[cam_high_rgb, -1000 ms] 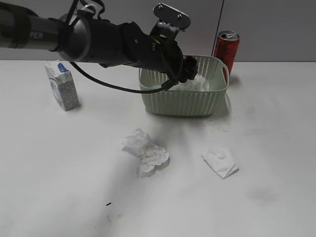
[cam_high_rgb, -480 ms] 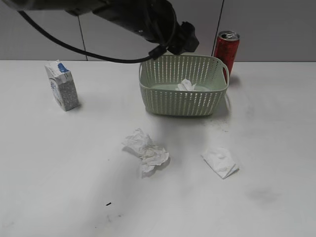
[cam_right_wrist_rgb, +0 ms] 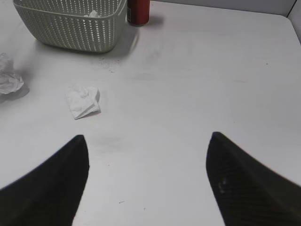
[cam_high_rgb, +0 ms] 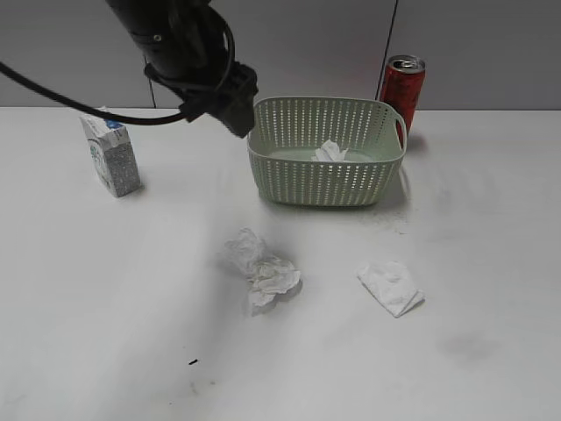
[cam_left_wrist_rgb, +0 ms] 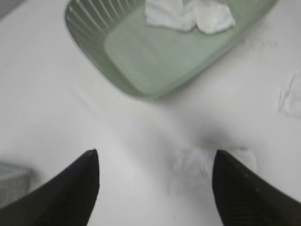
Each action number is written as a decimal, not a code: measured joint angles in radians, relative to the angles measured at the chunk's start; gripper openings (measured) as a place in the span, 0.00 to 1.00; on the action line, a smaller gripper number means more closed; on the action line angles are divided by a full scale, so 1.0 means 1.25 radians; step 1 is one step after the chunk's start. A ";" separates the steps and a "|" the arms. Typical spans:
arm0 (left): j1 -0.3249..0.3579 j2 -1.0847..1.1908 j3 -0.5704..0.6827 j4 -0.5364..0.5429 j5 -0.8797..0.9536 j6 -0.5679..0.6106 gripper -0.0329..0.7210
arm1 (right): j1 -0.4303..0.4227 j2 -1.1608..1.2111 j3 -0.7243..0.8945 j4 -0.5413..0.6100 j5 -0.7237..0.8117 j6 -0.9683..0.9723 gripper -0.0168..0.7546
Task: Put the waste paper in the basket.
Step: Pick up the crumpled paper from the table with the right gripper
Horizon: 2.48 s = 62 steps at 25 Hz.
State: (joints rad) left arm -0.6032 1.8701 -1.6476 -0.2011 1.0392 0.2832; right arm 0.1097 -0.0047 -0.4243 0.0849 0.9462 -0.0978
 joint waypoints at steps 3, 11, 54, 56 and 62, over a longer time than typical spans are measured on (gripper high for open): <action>0.001 -0.015 0.006 0.032 0.110 -0.008 0.77 | 0.000 0.000 0.000 0.000 0.000 0.000 0.78; 0.128 -0.215 0.221 0.048 0.076 -0.032 0.77 | 0.000 0.028 -0.008 0.001 -0.013 0.000 0.78; 0.404 -1.421 0.913 0.117 0.001 -0.165 0.76 | 0.286 1.417 -0.408 0.033 -0.325 0.078 0.78; 0.404 -1.455 0.913 0.118 0.001 -0.168 0.76 | 0.286 1.431 -0.409 0.033 -0.348 0.078 0.78; 0.404 -1.500 0.913 0.120 0.003 -0.170 0.76 | 0.290 1.471 -0.410 0.021 -0.381 0.078 0.78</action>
State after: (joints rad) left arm -0.0979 -0.0048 -0.5066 -0.0506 1.0424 0.0713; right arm 0.4716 1.8340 -0.9370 0.1112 0.4694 0.0000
